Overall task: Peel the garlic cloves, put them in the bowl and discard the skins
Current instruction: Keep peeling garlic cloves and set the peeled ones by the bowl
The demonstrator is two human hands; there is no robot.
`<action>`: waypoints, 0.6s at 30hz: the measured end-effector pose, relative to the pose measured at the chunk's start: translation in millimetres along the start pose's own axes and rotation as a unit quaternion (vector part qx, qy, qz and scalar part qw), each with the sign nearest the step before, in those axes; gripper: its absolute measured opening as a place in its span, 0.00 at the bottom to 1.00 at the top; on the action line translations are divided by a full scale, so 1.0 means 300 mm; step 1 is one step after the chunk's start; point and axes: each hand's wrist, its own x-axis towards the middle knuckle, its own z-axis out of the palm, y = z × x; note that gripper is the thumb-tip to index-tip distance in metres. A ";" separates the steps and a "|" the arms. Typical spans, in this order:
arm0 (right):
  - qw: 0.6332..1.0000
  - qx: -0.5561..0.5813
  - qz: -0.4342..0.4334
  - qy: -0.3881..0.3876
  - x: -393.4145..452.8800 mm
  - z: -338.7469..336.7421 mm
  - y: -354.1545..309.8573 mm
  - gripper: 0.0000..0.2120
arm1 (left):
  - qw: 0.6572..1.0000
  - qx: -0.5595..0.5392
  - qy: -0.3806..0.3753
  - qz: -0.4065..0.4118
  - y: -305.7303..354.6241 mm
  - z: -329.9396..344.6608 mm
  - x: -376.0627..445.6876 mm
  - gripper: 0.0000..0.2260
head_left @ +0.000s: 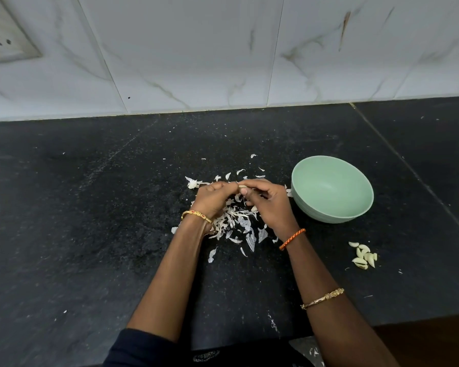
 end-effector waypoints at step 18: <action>0.951 0.278 0.136 -0.020 0.002 -0.041 -0.053 0.10 | 0.985 0.037 0.022 0.170 0.028 0.008 -0.016 0.16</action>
